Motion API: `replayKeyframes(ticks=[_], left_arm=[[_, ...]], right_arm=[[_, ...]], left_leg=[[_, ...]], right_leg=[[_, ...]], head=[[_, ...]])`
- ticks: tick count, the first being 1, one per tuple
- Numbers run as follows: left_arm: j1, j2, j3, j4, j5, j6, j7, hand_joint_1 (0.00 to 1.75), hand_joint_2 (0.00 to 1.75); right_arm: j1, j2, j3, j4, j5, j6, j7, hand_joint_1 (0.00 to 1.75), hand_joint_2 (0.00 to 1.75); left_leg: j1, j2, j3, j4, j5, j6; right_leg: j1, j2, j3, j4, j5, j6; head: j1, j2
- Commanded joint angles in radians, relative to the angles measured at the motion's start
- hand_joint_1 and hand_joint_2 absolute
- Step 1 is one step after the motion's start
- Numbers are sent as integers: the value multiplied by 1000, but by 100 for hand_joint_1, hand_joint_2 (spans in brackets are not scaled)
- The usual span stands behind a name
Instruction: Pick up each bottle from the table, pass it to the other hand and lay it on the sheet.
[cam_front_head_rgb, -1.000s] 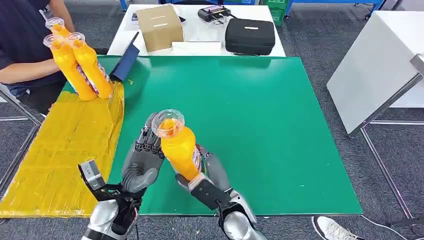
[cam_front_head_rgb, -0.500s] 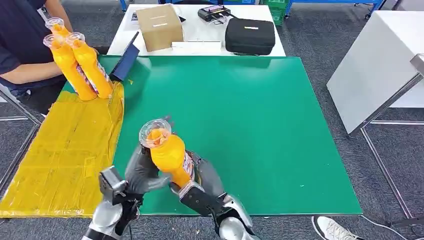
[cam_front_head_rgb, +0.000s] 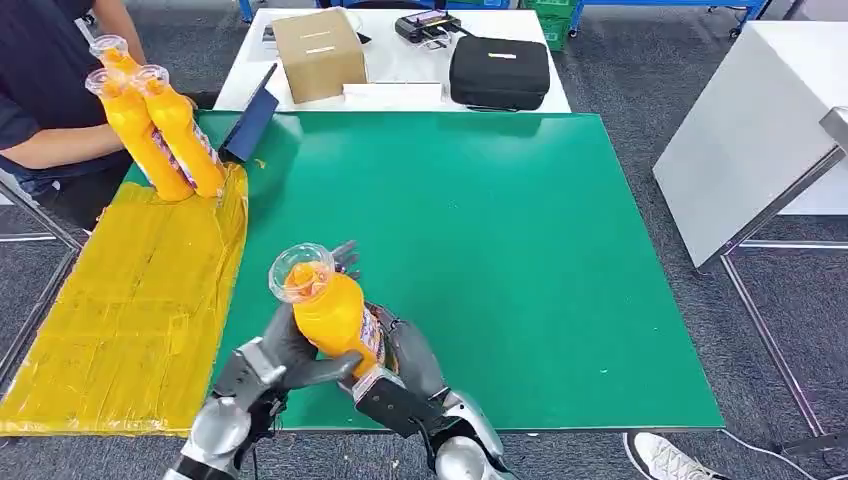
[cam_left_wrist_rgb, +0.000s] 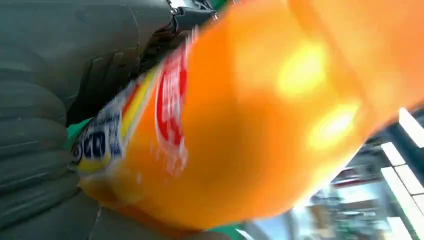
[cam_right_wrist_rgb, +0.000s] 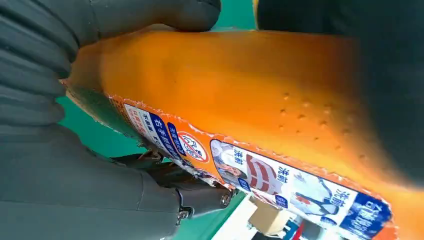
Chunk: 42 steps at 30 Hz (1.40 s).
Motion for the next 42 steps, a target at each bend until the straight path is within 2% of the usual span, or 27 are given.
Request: replayKeyframes(ticks=[1, 2, 23, 24, 25, 28, 29, 30, 34, 37, 40, 41, 42], left_arm=[[-58, 30, -77, 107, -70, 33, 1, 161, 175], [-55, 30, -73, 105, -73, 35, 0, 175, 175], [-30, 20, -39, 75, -103, 66, -26, 175, 175], [-33, 22, -40, 69, -141, 99, -26, 175, 175], [-39, 25, -39, 61, -203, 153, -20, 175, 175], [-98, 9, 28, 102, -385, 352, 26, 175, 175], [-115, 8, 52, 114, -390, 360, 39, 175, 175], [-127, 10, 66, 124, -393, 354, 36, 175, 175], [-165, 40, 186, 175, -649, 603, 106, 175, 175], [-168, 54, 209, 185, -695, 631, 104, 175, 175], [-228, 106, 265, 298, -1010, 767, 229, 175, 175], [-263, 129, 291, 375, -1120, 768, 295, 175, 175], [-293, 144, 305, 439, -1137, 749, 306, 175, 175]], right_arm=[[-36, -14, 42, 40, 0, 20, 8, 175, 175], [-37, -13, 43, 41, 1, 20, 9, 175, 175], [-47, -37, 17, 65, 27, 21, 39, 175, 175], [-49, -44, 15, 67, 36, 21, 53, 164, 175], [-46, -53, -1, 65, 30, 23, 61, 0, 175], [-28, -135, -67, 7, -10, 58, 82, 0, 175], [-19, -156, -82, -15, -7, 62, 79, 0, 175], [-13, -166, -93, -30, -6, 74, 77, 0, 175], [24, -245, -171, -128, -19, 94, 66, 0, 175], [28, -258, -187, -145, -25, 108, 62, 0, 175], [-3, -311, -208, -164, -84, 148, 34, 0, 175], [-28, -326, -216, -163, -101, 158, 26, 0, 175], [-41, -331, -222, -164, -110, 166, 24, 0, 175]], left_leg=[[0, -1, 3, -1, -1, -1], [0, -1, 4, 0, -2, -1], [0, 0, 4, -1, -2, -1], [0, 0, 2, -1, -1, 0], [0, 0, 4, -1, -2, -1], [1, -3, 4, -1, -1, -1], [0, -4, 2, -1, 0, 0], [1, -5, 3, 0, -1, 0], [0, -4, 3, 0, -1, 0], [-1, -2, 3, 0, -1, -1], [-1, -1, 4, 0, -2, -1], [-1, -1, 3, 0, -1, -1], [-1, -1, 4, 0, -1, -1]], right_leg=[[0, 2, 3, -1, -1, -1], [0, 3, 5, 0, -2, -1], [0, 4, 5, -1, -1, -1], [0, 2, 3, -1, -1, 0], [0, 3, 4, -1, -1, -1], [0, 1, 6, -1, -2, -1], [0, -1, 3, -1, -1, 0], [0, -1, 5, -1, -2, -1], [-1, -1, 5, 0, -1, 0], [-1, 1, 3, 0, -1, 0], [-1, 3, 5, 0, -1, 0], [-1, 2, 3, 0, 0, 0], [-1, 3, 5, 0, -1, -1]], head=[[0, 0], [0, 0], [0, 0], [0, 0], [0, 0], [0, 0], [0, 0], [0, 0], [0, 0], [0, 0], [0, 0], [0, 0], [0, 0]])
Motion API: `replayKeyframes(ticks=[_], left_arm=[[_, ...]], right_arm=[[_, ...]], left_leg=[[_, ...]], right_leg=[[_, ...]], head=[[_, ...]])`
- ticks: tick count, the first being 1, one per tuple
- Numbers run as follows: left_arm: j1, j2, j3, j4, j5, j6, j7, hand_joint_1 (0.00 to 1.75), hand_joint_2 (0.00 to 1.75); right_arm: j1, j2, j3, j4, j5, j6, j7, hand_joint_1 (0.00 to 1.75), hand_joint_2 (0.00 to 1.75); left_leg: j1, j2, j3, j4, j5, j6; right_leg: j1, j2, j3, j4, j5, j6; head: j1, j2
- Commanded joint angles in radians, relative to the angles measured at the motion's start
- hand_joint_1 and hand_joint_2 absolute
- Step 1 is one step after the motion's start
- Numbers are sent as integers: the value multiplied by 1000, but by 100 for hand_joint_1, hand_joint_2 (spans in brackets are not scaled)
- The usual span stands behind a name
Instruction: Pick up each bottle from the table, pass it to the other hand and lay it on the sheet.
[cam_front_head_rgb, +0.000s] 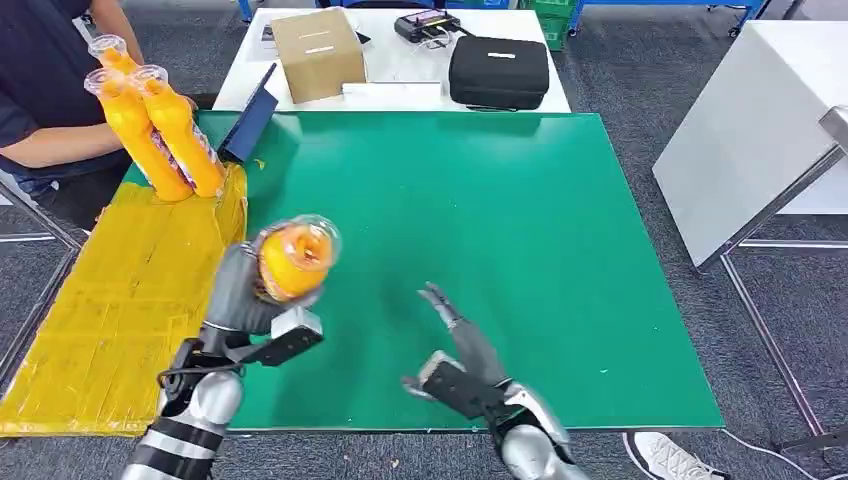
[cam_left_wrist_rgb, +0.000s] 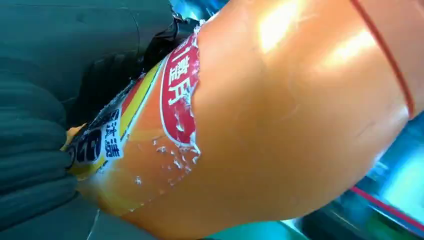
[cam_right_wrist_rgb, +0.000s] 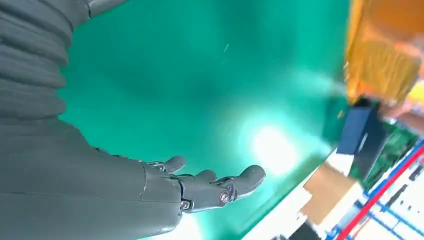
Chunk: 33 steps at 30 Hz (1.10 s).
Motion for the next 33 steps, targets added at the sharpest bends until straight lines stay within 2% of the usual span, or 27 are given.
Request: replayKeyframes(ticks=[1, 3, 4, 5, 6, 7, 8, 10, 13, 14, 15, 18, 22, 25, 28, 29, 30, 33], left_arm=[[-214, 145, 140, 430, -529, 111, 261, 175, 175], [-229, 149, 144, 476, -529, 140, 255, 175, 175], [-235, 174, 106, 494, -529, 159, 278, 175, 175], [-251, 283, -99, 515, -529, 169, 462, 175, 175], [-256, 314, -190, 553, -529, 171, 546, 175, 175], [-260, 301, -183, 608, -529, 155, 562, 175, 175], [-253, 276, -118, 648, -529, 172, 512, 175, 175], [-270, 286, -150, 719, -529, 153, 505, 175, 175], [-274, 271, -121, 759, -529, 154, 478, 175, 175], [-274, 271, -121, 759, -529, 154, 478, 175, 175], [-276, 270, -119, 759, -529, 154, 477, 175, 175], [-292, 252, -49, 802, -529, 53, 404, 175, 175], [-354, 258, 32, 917, -445, -100, 200, 175, 175], [-353, 259, 35, 921, -441, -103, 190, 175, 175], [-345, 260, 37, 930, -414, -160, 121, 175, 175], [-343, 264, 24, 932, -418, -163, 99, 0, 175], [-346, 261, 47, 943, -378, -194, 75, 0, 0], [-348, 261, 70, 941, -316, -206, 30, 0, 0]], right_arm=[[-94, -133, -73, -49, -91, 78, -36, 0, 175], [-103, -131, -72, -44, -93, 81, -35, 0, 175], [-105, -128, -67, -43, -93, 81, -36, 0, 175], [-121, -132, -52, -31, -99, 85, -37, 0, 175], [-132, -135, -42, -22, -106, 87, -37, 0, 175], [-143, -135, -33, -14, -107, 88, -38, 0, 175], [-148, -135, -26, -10, -107, 89, -36, 0, 175], [-158, -149, -12, -3, -100, 89, -28, 0, 175], [-155, -163, -10, -11, -98, 88, -26, 0, 175], [-155, -163, -10, -11, -98, 88, -26, 0, 175], [-154, -164, -10, -11, -98, 88, -26, 0, 175], [-149, -174, -7, -25, -96, 87, -23, 0, 175], [-146, -195, -14, -25, -89, 92, -15, 0, 175], [-146, -193, -15, -22, -89, 92, -15, 0, 175], [-156, -189, -14, -6, -88, 99, -16, 0, 175], [-165, -191, -7, 6, -87, 107, -15, 0, 175], [-174, -193, -3, 20, -88, 115, -13, 0, 175], [-190, -185, 8, 49, -85, 117, -13, 0, 175]], left_leg=[[-1, -1, 3, -1, 0, -1], [0, 1, 3, -1, 0, -1], [0, 1, 3, -1, 0, -1], [0, 2, 4, 0, -1, -1], [1, 3, 5, 0, -1, -2], [0, 4, 3, -1, 1, -2], [0, 2, 5, -1, 0, -3], [0, 5, 6, -2, 1, -2], [1, 5, 9, 0, -3, -3], [1, 3, 4, 0, 0, -2], [1, 2, 4, 0, 0, -2], [0, 2, 1, 0, 1, -2], [1, -1, 2, 1, 0, -3], [0, 1, 2, -1, 1, -2], [0, 2, 4, -1, 1, -2], [0, 3, 5, 0, 0, -3], [-1, 3, 4, -1, 1, -2], [0, 4, 5, -1, 1, -3]], right_leg=[[-1, 2, 3, 0, -1, -1], [-1, 3, 2, 0, 0, -1], [-1, 4, 2, 0, 0, -1], [0, 6, 3, 1, 0, -1], [0, 7, 3, 1, 0, -2], [0, 6, 0, 1, 1, -1], [0, 5, 3, 2, -1, -2], [-1, 7, 3, 1, 0, -1], [0, 11, 7, 2, -3, -2], [0, 6, 2, 2, -1, -1], [0, 6, 3, 1, -1, -1], [0, 5, 0, 2, 0, -1], [0, 5, 2, 3, -1, -1], [-1, 5, 1, 2, 0, -1], [-1, 7, 2, 3, 0, -1], [-1, 8, 3, 3, 0, -1], [-1, 7, 2, 3, 1, -1], [0, 9, 2, 4, 0, -1]], head=[[0, 0], [0, 0], [0, 0], [0, 0], [0, 0], [0, 0], [0, 0], [0, 0], [0, 0], [0, 0], [0, 0], [0, 0], [0, 0], [1, 0], [0, 0], [0, 0], [0, 0], [0, 0]])
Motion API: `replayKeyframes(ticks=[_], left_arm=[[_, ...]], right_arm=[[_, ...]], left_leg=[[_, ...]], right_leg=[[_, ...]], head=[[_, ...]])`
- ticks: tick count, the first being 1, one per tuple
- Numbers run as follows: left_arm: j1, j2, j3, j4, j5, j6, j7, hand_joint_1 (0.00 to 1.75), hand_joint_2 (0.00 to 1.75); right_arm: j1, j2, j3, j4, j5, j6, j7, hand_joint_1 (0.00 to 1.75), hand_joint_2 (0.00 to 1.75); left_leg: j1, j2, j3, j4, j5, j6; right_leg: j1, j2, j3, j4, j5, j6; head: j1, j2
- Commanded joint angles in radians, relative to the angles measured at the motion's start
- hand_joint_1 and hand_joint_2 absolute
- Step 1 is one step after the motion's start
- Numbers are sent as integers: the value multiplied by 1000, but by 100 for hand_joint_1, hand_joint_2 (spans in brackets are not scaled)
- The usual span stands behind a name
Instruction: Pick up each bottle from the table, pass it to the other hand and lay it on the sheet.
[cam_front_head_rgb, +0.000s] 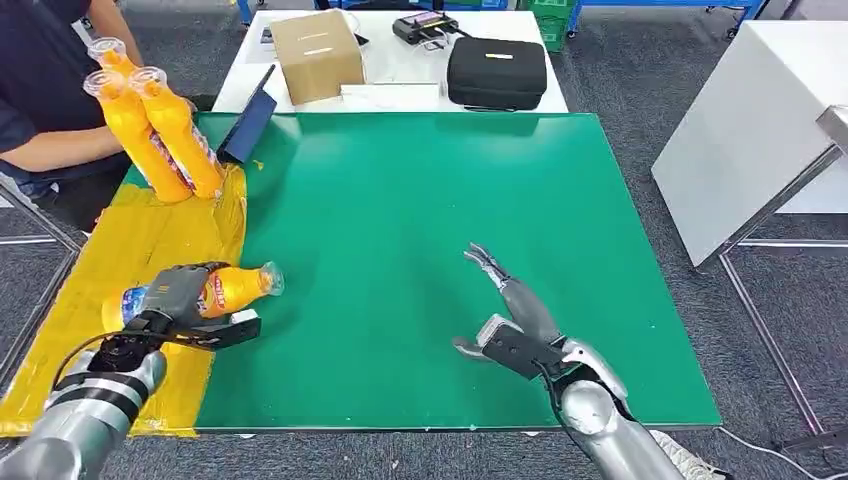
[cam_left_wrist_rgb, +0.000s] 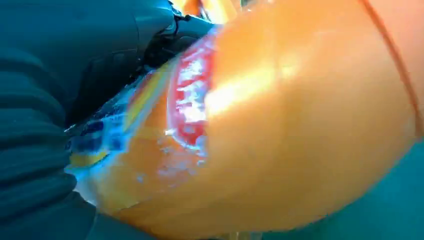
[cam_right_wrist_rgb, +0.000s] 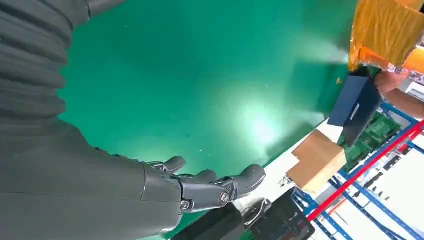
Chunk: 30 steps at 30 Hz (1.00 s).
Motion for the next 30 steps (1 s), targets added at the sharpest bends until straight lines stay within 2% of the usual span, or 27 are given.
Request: replayKeyframes(ticks=[1, 10, 12, 15, 16, 18, 19, 20, 22, 26, 27, 28, 30], left_arm=[[-13, -11, 74, 118, 137, -76, -111, 0, 0], [-13, -11, 80, 110, 151, -76, -122, 0, 0], [34, -32, 163, 29, 308, -33, -268, 0, 0], [162, -49, 186, -205, 425, -38, -330, 0, 0], [192, -59, 177, -273, 430, -42, -314, 0, 0], [215, -122, 219, -368, 532, -30, -344, 0, 0], [256, -191, 271, -483, 665, 14, -439, 0, 0], [280, -238, 292, -569, 742, 19, -460, 0, 0], [313, -256, 264, -674, 723, 1, -396, 0, 0], [311, -244, 267, -666, 725, -4, -392, 0, 0], [314, -278, 300, -695, 888, -57, -481, 0, 0], [336, -325, 307, -789, 979, -145, -482, 0, 0], [358, -367, 277, -887, 1056, -238, -442, 0, 0]], right_arm=[[-72, -7, 42, 100, 3, 20, 6, 0, 175], [-71, -11, 42, 99, 5, 19, 5, 0, 175], [-71, -32, 56, 85, 51, -10, -11, 0, 175], [-57, -23, 54, 76, 116, -39, -20, 0, 175], [-60, -14, 49, 80, 117, -39, -20, 0, 0], [-50, 11, 35, 75, 104, -39, -37, 0, 0], [-32, 48, 17, 67, 83, -50, -62, 0, 0], [-16, 87, 2, 59, 80, -81, -77, 0, 0], [-5, 125, 25, 53, 110, -104, -63, 0, 0], [-8, 118, 26, 53, 111, -105, -61, 0, 0], [-3, 143, 7, 53, 94, -128, -83, 0, 0], [14, 222, -10, 50, 170, -227, -105, 0, 0], [36, 278, -3, 31, 190, -283, -118, 0, 0]], left_leg=[[0, 2, 4, -1, -1, -1], [0, 2, 4, -1, 0, -2], [0, 2, 5, -1, -1, -2], [-1, 1, 5, -2, 0, -1], [-1, 2, 5, -2, -1, -2], [0, 0, 3, 0, -1, -1], [0, -2, 4, 0, -1, -1], [0, -3, 2, 0, 0, -1], [0, -4, 0, 1, 0, -1], [0, 0, -1, 1, -1, -2], [0, 0, -1, 1, -1, -2], [0, 0, -1, 1, -1, -2], [1, 0, -1, 1, -1, -2]], right_leg=[[-1, 4, 3, -1, 0, -1], [-1, 5, 4, 0, -1, -1], [0, 5, 4, 0, -1, -1], [-1, 4, 4, -1, -1, -1], [-1, 6, 5, -1, -1, -1], [-1, 3, 3, 0, -2, -1], [-1, 2, 4, -1, -3, -1], [-1, -1, 2, 0, -2, 0], [-1, -1, 1, 0, -2, 0], [-1, 3, -1, 1, -2, -1], [-1, 3, -1, 0, -1, -1], [-1, 4, -1, 1, -2, -1], [0, 3, -2, 1, -2, -2]], head=[[0, 0], [0, 0], [0, 0], [0, 0], [0, 0], [0, 0], [0, 0], [0, 0], [0, 0], [1, 0], [0, 0], [-1, 0], [0, 0]])
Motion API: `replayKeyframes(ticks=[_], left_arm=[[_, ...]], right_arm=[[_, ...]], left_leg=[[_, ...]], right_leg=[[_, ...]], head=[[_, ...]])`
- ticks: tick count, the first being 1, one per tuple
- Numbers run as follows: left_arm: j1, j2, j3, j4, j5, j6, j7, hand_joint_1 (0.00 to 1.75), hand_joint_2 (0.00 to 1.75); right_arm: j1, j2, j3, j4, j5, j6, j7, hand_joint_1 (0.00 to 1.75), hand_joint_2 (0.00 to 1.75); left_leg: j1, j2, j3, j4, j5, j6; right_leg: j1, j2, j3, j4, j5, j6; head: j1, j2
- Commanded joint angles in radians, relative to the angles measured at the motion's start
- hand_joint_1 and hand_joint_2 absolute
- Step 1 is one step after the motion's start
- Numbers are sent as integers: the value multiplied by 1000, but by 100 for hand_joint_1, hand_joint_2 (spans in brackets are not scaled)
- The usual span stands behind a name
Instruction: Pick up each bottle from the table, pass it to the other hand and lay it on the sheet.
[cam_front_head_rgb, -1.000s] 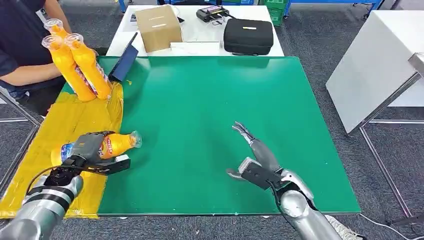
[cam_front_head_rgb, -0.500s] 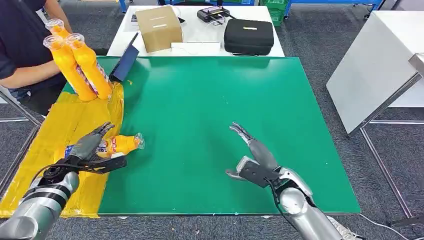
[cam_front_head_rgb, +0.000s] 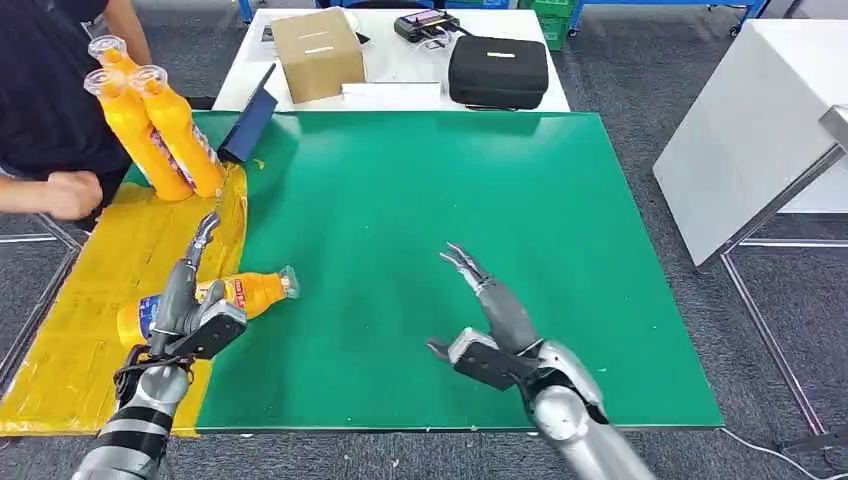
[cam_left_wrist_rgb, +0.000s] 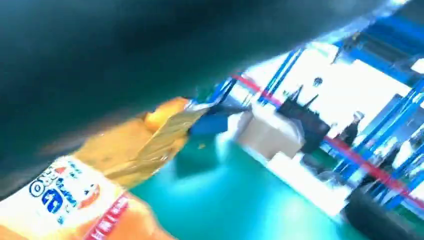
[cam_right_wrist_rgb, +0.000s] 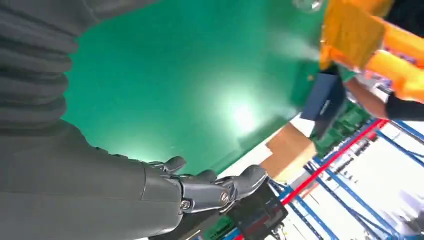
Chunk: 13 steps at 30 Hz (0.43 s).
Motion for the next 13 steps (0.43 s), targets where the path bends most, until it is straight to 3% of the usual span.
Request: replayKeyframes(ticks=[1, 6, 13], left_arm=[[90, -199, 13, -393, 368, -293, -27, 0, 0], [192, -193, -138, -555, 403, -358, -36, 0, 0], [231, -162, -256, -582, 407, -410, -24, 0, 0]], right_arm=[[48, 213, -22, -25, 81, -235, -79, 0, 0], [61, 226, 3, -96, 34, -286, -99, 0, 0], [83, 251, 3, -60, 46, -311, -120, 0, 0]], left_leg=[[1, -2, -1, 2, -1, -1], [1, -1, 2, 2, -3, -1], [1, -1, 2, 0, -2, -1]], right_leg=[[1, 0, 0, 1, -2, -1], [1, 2, 2, 1, -3, -1], [0, 1, 2, -1, -2, -1]], head=[[1, 0], [0, 0], [0, 0]])
